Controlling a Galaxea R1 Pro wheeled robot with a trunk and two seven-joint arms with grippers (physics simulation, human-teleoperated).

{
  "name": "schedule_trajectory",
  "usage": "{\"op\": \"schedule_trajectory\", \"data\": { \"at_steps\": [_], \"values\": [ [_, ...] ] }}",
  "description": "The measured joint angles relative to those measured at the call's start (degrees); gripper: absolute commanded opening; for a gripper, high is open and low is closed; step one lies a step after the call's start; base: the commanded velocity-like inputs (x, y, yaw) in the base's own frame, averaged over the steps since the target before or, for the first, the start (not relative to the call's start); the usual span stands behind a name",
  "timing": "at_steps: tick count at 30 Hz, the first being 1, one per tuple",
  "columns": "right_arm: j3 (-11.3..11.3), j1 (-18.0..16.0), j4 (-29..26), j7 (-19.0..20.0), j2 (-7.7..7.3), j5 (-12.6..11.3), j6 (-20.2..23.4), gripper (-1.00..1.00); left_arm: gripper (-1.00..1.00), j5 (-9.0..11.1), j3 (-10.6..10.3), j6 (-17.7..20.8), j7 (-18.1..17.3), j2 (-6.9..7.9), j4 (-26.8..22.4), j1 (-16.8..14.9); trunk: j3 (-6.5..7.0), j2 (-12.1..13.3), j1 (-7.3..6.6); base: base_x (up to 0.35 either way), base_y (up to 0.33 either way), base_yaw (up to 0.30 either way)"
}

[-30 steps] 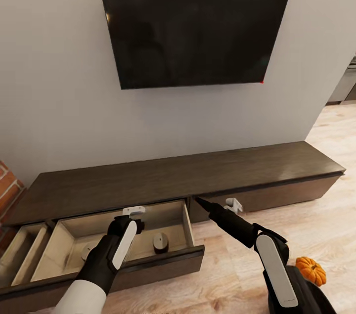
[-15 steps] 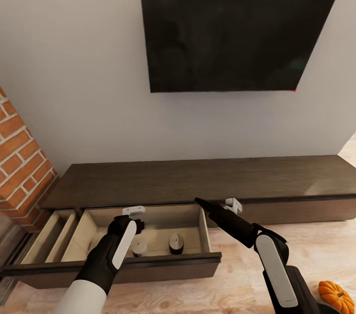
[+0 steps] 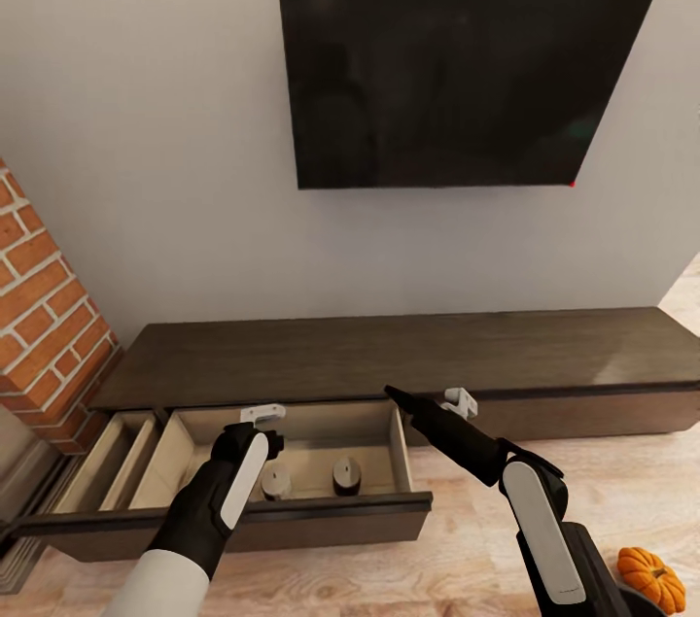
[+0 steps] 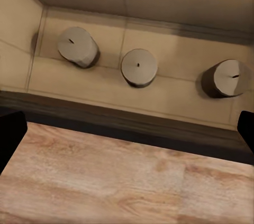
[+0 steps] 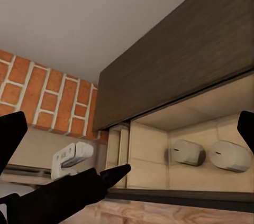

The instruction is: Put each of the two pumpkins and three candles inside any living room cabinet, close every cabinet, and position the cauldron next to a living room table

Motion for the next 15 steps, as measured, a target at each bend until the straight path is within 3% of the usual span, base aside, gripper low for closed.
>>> {"op": "schedule_trajectory", "data": {
  "at_steps": [5, 10, 15],
  "values": [
    [0.00, 0.00, 0.02, 0.00, 0.02, 0.00, -0.02, 1.00, 1.00, 0.02, 0.00, 0.01, 0.00, 0.05, -0.11, -0.01, 0.90, 2.01, -1.08, -0.083, 0.000, 0.000],
    [0.00, 0.00, 0.06, 0.00, 0.03, 0.00, -0.03, 1.00, 1.00, 0.00, 0.00, 0.08, -0.01, 0.13, -1.04, -0.01, 1.80, 4.02, -2.16, -0.302, 0.000, -0.018],
    [-0.01, 0.01, -0.01, 0.00, 0.02, 0.01, -0.03, 1.00, 1.00, 0.01, -0.07, 1.53, -0.10, 0.13, -2.35, -0.02, 2.04, 4.03, -2.17, -0.331, 0.000, -0.190]
  ]
}}
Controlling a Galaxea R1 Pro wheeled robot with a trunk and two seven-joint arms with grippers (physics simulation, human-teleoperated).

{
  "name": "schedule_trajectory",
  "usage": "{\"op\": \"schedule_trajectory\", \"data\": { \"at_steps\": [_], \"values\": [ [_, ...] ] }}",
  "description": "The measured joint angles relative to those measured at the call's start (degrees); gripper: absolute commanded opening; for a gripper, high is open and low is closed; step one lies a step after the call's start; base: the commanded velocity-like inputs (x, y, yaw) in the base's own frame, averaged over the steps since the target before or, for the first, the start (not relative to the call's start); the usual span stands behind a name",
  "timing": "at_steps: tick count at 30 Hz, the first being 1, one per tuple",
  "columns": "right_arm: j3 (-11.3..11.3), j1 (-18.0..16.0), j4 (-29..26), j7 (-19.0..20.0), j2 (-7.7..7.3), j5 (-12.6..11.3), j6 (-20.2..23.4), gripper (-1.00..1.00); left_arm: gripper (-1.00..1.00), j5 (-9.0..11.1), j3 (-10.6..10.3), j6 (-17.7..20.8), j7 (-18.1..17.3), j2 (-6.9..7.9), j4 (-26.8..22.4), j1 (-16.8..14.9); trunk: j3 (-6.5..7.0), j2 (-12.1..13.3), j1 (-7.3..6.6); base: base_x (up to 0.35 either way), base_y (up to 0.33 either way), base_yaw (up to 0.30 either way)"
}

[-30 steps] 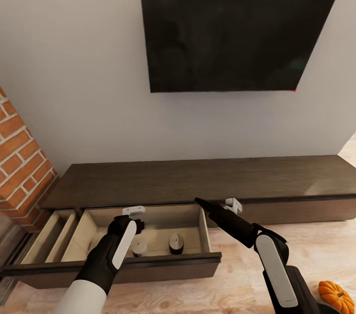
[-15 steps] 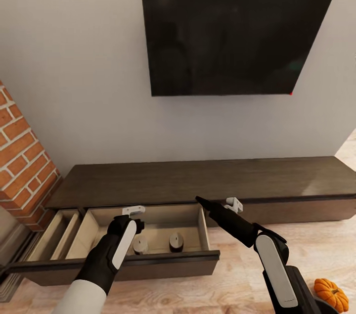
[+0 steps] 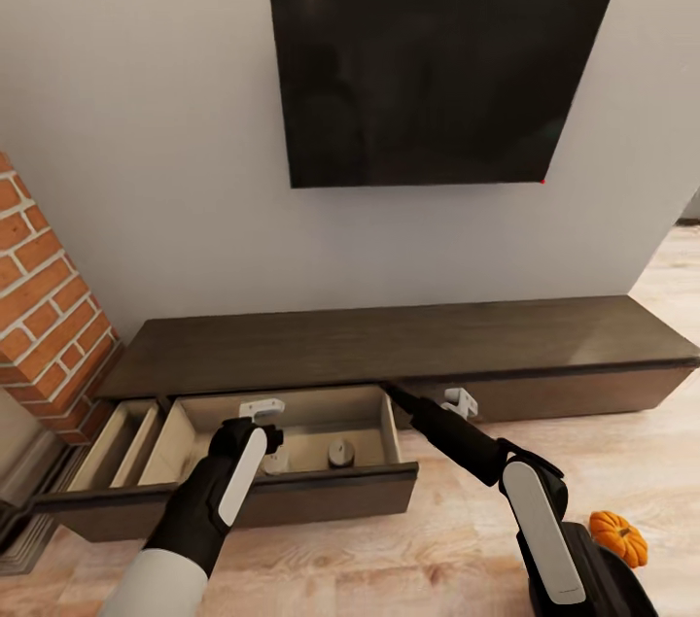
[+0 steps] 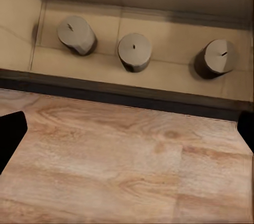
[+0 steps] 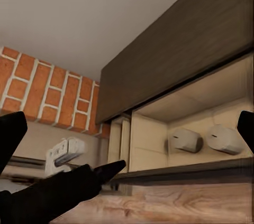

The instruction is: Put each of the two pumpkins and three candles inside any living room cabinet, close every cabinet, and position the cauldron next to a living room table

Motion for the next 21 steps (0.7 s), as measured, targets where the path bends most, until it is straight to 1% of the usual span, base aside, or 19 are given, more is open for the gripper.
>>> {"op": "schedule_trajectory", "data": {
  "at_steps": [2, 6, 11, 15, 16, 19, 21],
  "values": [
    [0.00, 0.00, 0.03, 0.00, 0.00, 0.00, 0.00, 1.00, 1.00, -0.01, -0.19, 0.26, -0.05, 0.06, -1.11, 0.00, 0.12, 0.00, 0.00, -0.333, 0.000, -0.202],
    [0.00, 0.00, 0.02, 0.00, 0.00, 0.00, 0.00, 1.00, 1.00, -0.01, -0.22, 0.37, -0.13, 0.15, -1.58, 0.01, 0.36, 0.00, 0.00, -0.333, 0.000, -0.163],
    [0.01, -0.01, 0.06, 0.01, 0.00, 0.06, -0.01, 1.00, 1.00, -0.01, -0.17, 0.46, -0.16, 0.28, -1.75, 0.01, 0.48, 0.00, 0.00, -0.332, 0.079, -0.038],
    [0.01, -0.01, 0.04, -0.03, 0.13, 0.25, -0.03, 1.00, 1.00, 0.00, -0.12, 0.48, -0.17, 0.33, -1.78, 0.02, 0.49, 0.00, 0.00, -0.328, 0.137, 0.000],
    [0.05, -0.01, 0.03, -0.05, 0.49, 0.30, -0.02, 1.00, 1.00, 0.00, -0.12, 0.49, -0.17, 0.34, -1.78, 0.02, 0.49, 0.00, 0.00, -0.325, 0.143, 0.086],
    [1.23, -0.02, 0.10, -0.12, 1.68, 0.52, -0.01, 1.00, 1.00, 0.01, -0.12, 0.50, -0.19, 0.36, -1.78, 0.02, 0.57, 0.00, 0.00, -0.303, 0.178, 0.186],
    [1.56, -0.02, 0.13, -0.15, 1.89, 0.58, -0.01, 1.00, 1.00, 0.01, -0.11, 0.51, -0.21, 0.37, -1.78, 0.02, 0.64, 0.00, 0.00, -0.274, 0.215, 0.234]
  ]
}}
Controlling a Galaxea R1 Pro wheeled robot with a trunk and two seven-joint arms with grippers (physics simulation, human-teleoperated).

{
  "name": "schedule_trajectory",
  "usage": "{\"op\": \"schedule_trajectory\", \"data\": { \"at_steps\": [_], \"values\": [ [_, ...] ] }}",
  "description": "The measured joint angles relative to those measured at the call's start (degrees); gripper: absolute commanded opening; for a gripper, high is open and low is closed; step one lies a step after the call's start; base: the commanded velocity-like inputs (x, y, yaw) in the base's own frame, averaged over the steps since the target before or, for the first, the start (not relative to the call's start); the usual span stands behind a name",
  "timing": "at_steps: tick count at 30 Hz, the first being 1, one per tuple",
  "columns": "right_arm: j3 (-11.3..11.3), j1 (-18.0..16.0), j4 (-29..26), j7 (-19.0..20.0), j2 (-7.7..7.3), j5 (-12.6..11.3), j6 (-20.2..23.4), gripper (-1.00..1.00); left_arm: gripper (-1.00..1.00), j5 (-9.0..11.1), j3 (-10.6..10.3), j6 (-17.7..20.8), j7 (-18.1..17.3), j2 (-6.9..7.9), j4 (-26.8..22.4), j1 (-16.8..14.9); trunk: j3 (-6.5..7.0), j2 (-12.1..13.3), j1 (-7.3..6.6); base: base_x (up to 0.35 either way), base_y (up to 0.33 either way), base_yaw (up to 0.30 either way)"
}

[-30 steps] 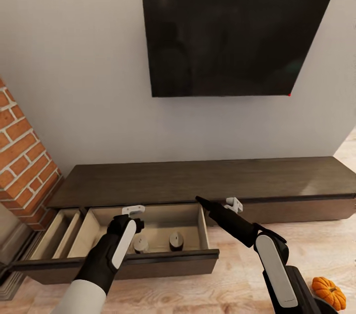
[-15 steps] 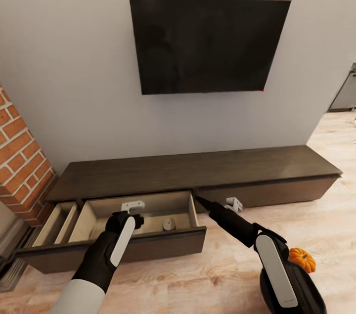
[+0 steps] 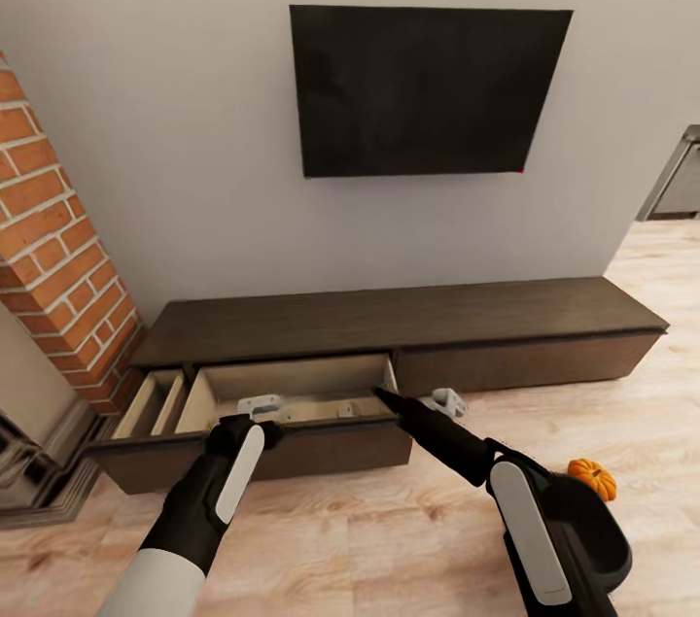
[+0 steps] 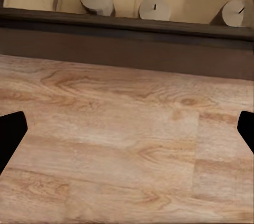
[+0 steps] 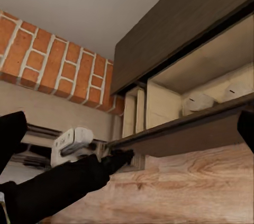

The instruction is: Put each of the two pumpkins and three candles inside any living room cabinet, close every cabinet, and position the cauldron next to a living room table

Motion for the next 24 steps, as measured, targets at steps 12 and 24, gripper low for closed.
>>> {"op": "schedule_trajectory", "data": {
  "at_steps": [12, 24],
  "values": [
    [5.68, -0.38, 2.45, -20.23, 1.37, 0.98, 0.11, 1.00, 1.00, 0.02, -0.08, -0.19, -0.06, 0.00, 0.09, 0.01, 0.17, 0.00, -0.02, -0.193, 0.173, 0.102],
    [15.33, -5.53, 10.81, -49.61, 4.81, 0.76, 0.61, 1.00, 1.00, -0.56, -1.20, -0.85, -0.07, -0.32, 0.35, 0.09, 0.17, 0.00, -0.03, -0.004, 0.003, 0.000]
  ]
}}
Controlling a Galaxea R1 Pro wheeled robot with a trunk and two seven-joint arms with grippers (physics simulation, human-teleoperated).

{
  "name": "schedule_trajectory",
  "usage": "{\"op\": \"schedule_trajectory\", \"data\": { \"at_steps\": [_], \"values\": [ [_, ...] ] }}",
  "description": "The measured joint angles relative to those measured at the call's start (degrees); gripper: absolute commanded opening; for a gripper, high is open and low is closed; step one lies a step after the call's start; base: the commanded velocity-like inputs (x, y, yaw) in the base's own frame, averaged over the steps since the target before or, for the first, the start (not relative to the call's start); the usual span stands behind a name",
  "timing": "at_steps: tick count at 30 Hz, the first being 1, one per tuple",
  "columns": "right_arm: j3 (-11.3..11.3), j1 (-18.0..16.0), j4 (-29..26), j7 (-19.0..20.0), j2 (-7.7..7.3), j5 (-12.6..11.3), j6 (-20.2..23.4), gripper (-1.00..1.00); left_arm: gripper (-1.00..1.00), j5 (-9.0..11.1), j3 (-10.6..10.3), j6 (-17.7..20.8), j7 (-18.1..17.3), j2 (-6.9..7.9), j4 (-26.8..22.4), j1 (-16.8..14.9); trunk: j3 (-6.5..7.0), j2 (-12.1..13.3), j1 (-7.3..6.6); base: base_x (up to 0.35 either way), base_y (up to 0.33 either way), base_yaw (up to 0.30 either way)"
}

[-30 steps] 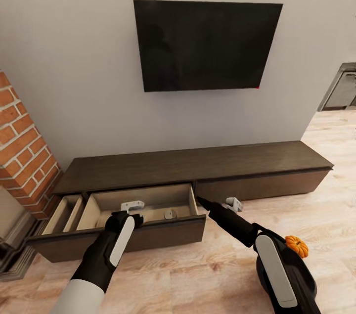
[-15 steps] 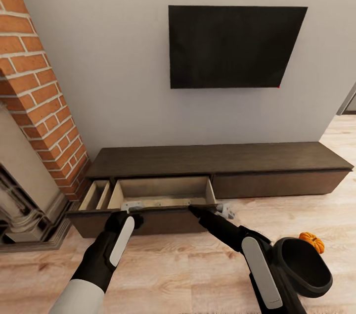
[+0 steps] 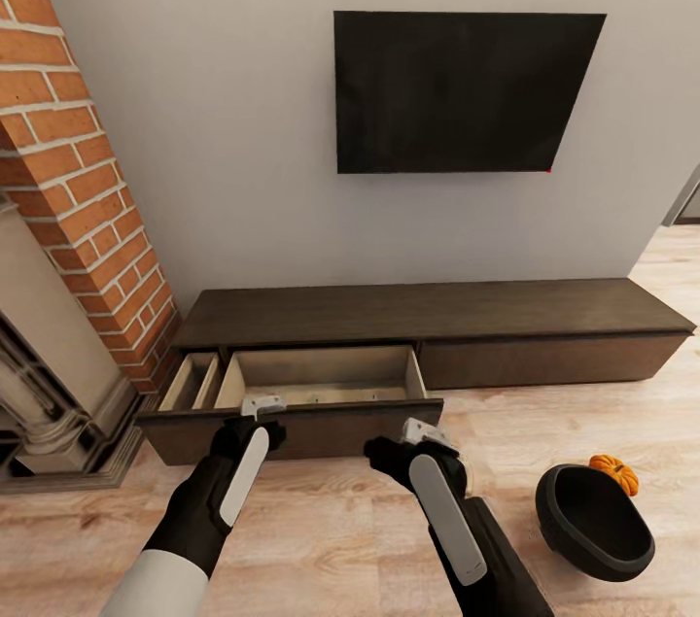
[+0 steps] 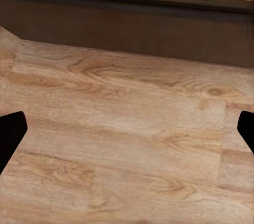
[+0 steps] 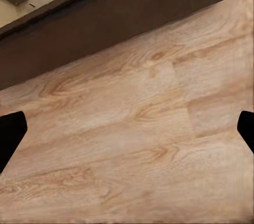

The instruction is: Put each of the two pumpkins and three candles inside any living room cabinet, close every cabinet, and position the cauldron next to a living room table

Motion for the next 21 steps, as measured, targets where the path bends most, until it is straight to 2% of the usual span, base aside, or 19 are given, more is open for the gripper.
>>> {"op": "schedule_trajectory", "data": {
  "at_steps": [2, 5, 7, 15, 19, 20, 21],
  "values": [
    [1.69, -0.71, 3.35, -1.74, 0.00, 0.04, -0.97, 1.00, 1.00, -0.02, -0.73, -0.08, 0.03, 0.00, 0.00, -0.01, 0.00, 0.00, 0.00, 0.000, 0.000, 0.000],
    [2.81, -2.71, 8.02, -2.76, 0.00, 0.05, -4.63, 1.00, 1.00, -0.09, -1.61, -0.25, 0.10, 0.08, 0.01, -0.01, 0.00, 0.00, 0.00, 0.000, 0.000, 0.000],
    [3.05, -3.47, 9.95, -2.87, 0.00, 0.05, -5.35, 1.00, 1.00, -0.12, -1.77, -0.33, 0.11, 0.06, 0.21, -0.01, 0.00, 0.00, 0.00, 0.000, 0.000, 0.000],
    [3.35, -4.01, 11.67, -2.95, 0.00, 0.14, -5.99, 1.00, 1.00, -0.18, -1.73, -0.51, 0.03, 0.30, 2.13, 0.06, -1.25, -2.79, 1.53, 0.000, 0.000, 0.000],
    [3.45, -4.01, 11.80, -2.95, 0.00, 0.14, -6.20, 1.00, 1.00, -0.25, -1.52, -0.67, 0.03, 1.97, 4.27, 0.07, -1.97, -4.40, 2.41, 0.000, 0.000, 0.000],
    [3.46, -4.02, 11.82, -2.95, 0.00, 0.17, -6.25, 1.00, 1.00, -0.12, -1.52, -1.14, 0.00, 2.61, 4.70, 0.09, -2.15, -4.80, 2.63, 0.000, 0.000, 0.000],
    [3.47, -4.02, 11.87, -2.95, 0.00, 0.19, -6.31, 1.00, 1.00, 0.01, -1.51, -3.17, -0.04, 3.70, 6.22, 0.13, -2.33, -5.20, 2.85, 0.000, 0.000, 0.000]
  ]
}}
